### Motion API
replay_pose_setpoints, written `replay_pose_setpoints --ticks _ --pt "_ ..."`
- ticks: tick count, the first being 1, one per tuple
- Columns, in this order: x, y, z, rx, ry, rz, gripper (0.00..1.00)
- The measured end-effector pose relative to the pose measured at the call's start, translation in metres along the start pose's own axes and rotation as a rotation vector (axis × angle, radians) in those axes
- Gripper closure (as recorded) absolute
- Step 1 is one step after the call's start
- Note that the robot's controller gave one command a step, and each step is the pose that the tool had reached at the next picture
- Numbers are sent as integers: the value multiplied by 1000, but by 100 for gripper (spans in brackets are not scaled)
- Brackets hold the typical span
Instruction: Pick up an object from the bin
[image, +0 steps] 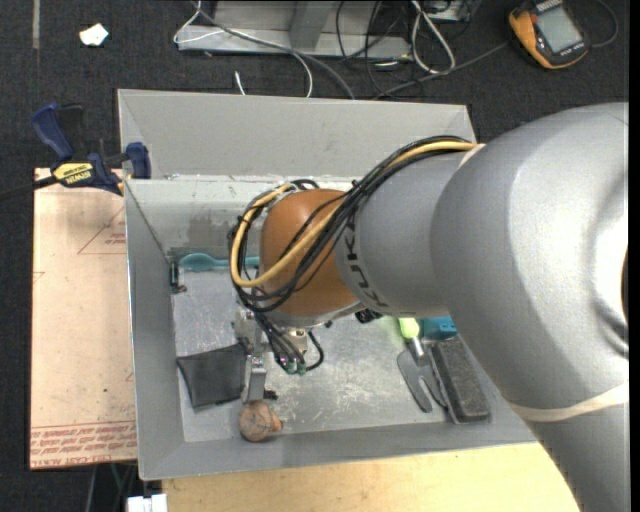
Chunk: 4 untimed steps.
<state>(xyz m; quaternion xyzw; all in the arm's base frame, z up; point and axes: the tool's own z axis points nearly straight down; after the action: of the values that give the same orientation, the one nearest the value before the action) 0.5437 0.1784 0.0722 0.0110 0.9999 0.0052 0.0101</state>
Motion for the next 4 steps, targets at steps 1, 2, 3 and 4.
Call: replay_pose_setpoints --ticks 1,2,3,4 --pt "-25 48 2 -4 -7 -119 100" --pt "-25 48 2 -4 -7 -119 100" --pt "-30 52 -15 -4 -7 -174 100" --pt "-31 51 -90 -3 -4 -212 100"
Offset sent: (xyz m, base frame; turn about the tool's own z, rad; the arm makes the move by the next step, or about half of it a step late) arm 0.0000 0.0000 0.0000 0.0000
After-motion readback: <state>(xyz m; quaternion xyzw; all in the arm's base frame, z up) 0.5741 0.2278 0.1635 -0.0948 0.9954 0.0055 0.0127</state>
